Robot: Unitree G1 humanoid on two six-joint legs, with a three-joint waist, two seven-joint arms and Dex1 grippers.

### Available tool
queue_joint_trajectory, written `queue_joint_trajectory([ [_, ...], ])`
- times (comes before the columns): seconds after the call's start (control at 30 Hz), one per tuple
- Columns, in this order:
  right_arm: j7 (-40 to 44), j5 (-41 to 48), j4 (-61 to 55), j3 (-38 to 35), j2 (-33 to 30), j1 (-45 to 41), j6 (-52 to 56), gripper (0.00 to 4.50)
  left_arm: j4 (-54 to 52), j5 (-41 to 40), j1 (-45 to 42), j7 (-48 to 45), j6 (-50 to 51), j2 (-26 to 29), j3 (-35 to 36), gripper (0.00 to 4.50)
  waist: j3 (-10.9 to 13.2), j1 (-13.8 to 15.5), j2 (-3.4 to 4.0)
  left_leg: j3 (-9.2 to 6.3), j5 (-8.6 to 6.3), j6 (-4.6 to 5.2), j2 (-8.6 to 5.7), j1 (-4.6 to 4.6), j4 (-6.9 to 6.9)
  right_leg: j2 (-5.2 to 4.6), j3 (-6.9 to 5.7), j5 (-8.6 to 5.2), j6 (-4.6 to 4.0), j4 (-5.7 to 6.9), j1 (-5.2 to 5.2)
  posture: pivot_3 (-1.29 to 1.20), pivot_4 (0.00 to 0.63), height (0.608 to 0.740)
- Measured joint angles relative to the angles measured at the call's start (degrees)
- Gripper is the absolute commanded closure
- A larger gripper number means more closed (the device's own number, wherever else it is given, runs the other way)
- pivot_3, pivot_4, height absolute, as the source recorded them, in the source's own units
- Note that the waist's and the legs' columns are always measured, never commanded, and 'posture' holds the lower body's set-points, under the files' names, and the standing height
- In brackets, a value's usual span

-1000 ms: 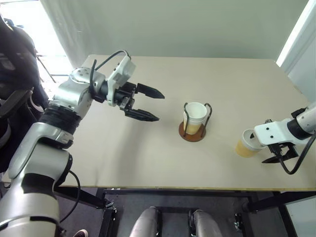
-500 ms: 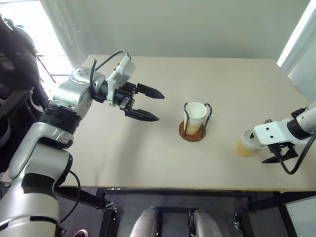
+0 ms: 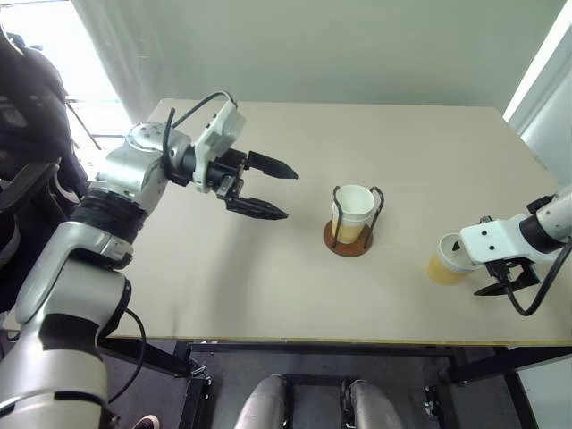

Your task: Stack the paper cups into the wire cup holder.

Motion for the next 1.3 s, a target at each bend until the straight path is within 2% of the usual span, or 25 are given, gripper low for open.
queue_joint_trajectory([
  [0.27, 0.0, -1.7, -0.4, 1.8, 1.4, -1.2, 0.3, 0.02, 0.5, 0.0, 0.0, 0.0, -0.1, -0.1, 0.0, 0.0, 0.0, 0.0, 0.0, 0.0, 0.0, 0.0, 0.0, 0.01, 0.0, 0.0, 0.0, 0.0, -0.01, 0.01, 0.0, 0.0, 0.15, 0.74],
  [0.37, 0.0, -2.3, -0.4, 2.3, 2.0, -1.5, 0.3, 0.57, 1.1, 0.0, 0.0, 0.0, -0.2, -0.1, 0.0, 0.0, 0.0, 0.0, 0.0, -0.01, 0.0, 0.01, 0.0, 0.0, 0.0, 0.0, 0.0, 0.0, -0.01, 0.0, 0.0, 0.0, 0.15, 0.74],
  [0.57, 0.0, -3.4, -0.1, 2.6, 2.3, -1.6, -0.8, 2.54, 1.0, 0.0, 0.0, 0.0, -0.2, 0.0, 0.0, 0.0, 0.0, 0.0, 0.0, -0.01, -0.01, 0.01, 0.0, -0.01, 0.0, 0.0, 0.0, 0.01, -0.02, -0.01, 0.0, 0.0, 0.15, 0.74],
  [0.6, 0.1, -3.5, 0.0, 2.7, 2.4, -1.6, -1.1, 3.03, 0.9, 0.0, 0.0, 0.0, -0.2, 0.0, 0.0, 0.0, 0.0, 0.0, 0.0, -0.01, -0.02, 0.0, 0.0, -0.01, -0.01, 0.0, 0.0, 0.0, -0.02, -0.01, 0.0, 0.0, 0.15, 0.74],
  [0.73, 0.4, -3.7, 0.1, 2.7, 2.3, -1.6, -1.7, 4.42, 0.9, 0.0, 0.0, 0.0, -0.2, 0.0, 0.0, 0.0, 0.0, 0.0, 0.0, -0.01, -0.02, 0.0, 0.0, -0.01, -0.01, 0.0, 0.0, 0.0, -0.02, -0.01, 0.0, 0.0, 0.15, 0.74],
  [1.13, 0.5, -3.3, 0.5, 4.5, 1.9, -4.6, -2.3, 4.47, 0.9, 0.1, 0.0, 0.0, -0.2, 0.0, 0.0, 0.0, 0.0, 0.0, 0.0, -0.01, -0.02, -0.01, 0.0, -0.01, -0.01, 0.0, 0.0, -0.01, -0.03, -0.01, -0.01, 0.0, 0.15, 0.74],
  [1.3, 0.5, -3.3, 0.9, 6.3, 3.6, -14.9, -1.7, 4.47, 3.1, 0.5, -0.1, 0.0, -0.8, -0.2, -0.3, 0.0, 0.0, -0.3, 0.01, -0.01, 0.0, -0.01, 0.02, 0.02, -0.03, 0.01, 0.0, 0.0, -0.1, 0.03, -0.03, 0.0, 0.15, 0.74],
])
